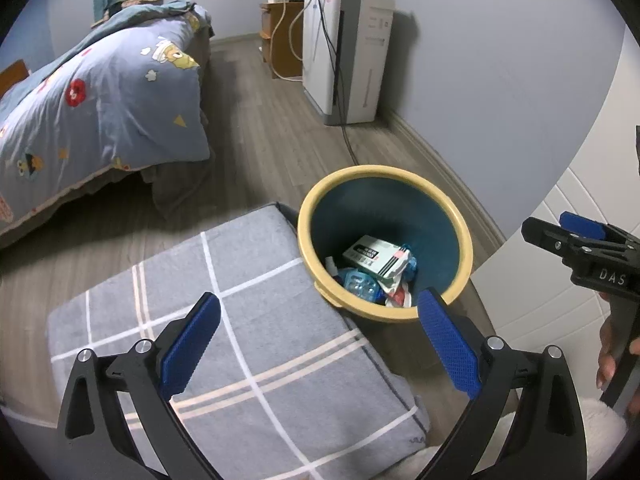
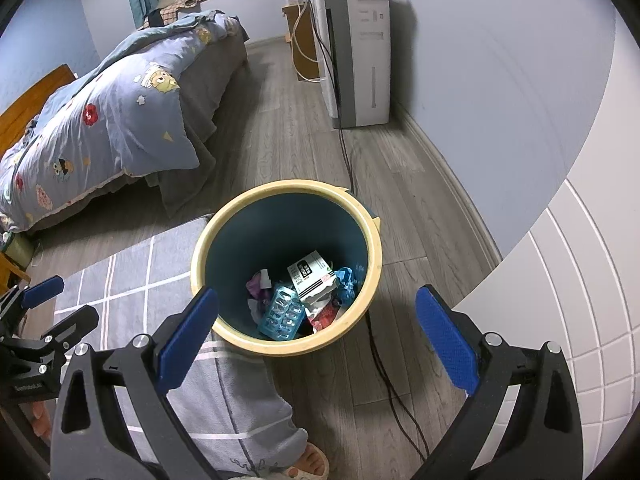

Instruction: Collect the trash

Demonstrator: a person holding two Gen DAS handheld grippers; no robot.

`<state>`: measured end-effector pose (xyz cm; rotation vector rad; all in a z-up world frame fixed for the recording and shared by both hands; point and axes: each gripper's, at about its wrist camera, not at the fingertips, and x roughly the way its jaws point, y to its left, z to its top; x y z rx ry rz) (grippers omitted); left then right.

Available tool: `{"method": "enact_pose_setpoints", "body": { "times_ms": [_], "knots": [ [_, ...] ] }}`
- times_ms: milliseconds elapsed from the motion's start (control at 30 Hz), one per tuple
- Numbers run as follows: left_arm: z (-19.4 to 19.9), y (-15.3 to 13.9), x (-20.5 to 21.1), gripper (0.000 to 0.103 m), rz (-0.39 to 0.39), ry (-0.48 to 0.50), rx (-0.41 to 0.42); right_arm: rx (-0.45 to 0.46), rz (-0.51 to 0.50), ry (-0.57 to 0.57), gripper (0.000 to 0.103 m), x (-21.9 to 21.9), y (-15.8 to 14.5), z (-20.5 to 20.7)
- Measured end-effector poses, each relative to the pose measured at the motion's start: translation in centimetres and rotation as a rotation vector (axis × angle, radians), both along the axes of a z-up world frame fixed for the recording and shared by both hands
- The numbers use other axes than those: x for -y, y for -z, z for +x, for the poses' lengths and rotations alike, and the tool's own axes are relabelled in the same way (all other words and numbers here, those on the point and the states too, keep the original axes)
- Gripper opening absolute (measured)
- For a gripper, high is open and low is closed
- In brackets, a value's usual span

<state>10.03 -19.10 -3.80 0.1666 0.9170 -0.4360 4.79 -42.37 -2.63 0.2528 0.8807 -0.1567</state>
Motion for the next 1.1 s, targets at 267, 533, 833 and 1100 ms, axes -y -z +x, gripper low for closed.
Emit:
{"method": "enact_pose_setpoints", "body": {
  "times_ms": [267, 533, 833, 1100],
  "knots": [
    [-0.05, -0.10, 0.21, 0.098, -0.001, -0.002, 0.001, 0.000, 0.000, -0.001, 0.097, -0.06, -0.01, 0.00],
    [-0.09, -0.07, 0.37, 0.098, -0.001, -0.002, 0.001, -0.001, 0.001, -0.002, 0.097, -0.14, -0.01, -0.03],
    [-0.06, -0.12, 0.47, 0.098, 0.003, -0.016, 0.013, -0.002, 0.002, -0.002, 0.097, -0.21, 0.01, -0.06],
    [-0.27, -0.15, 0.56, 0.098, 0.007, -0.004, 0.018, -0.003, 0.001, -0.004, 0.097, -0.49, 0.08, -0.10]
  ]
}}
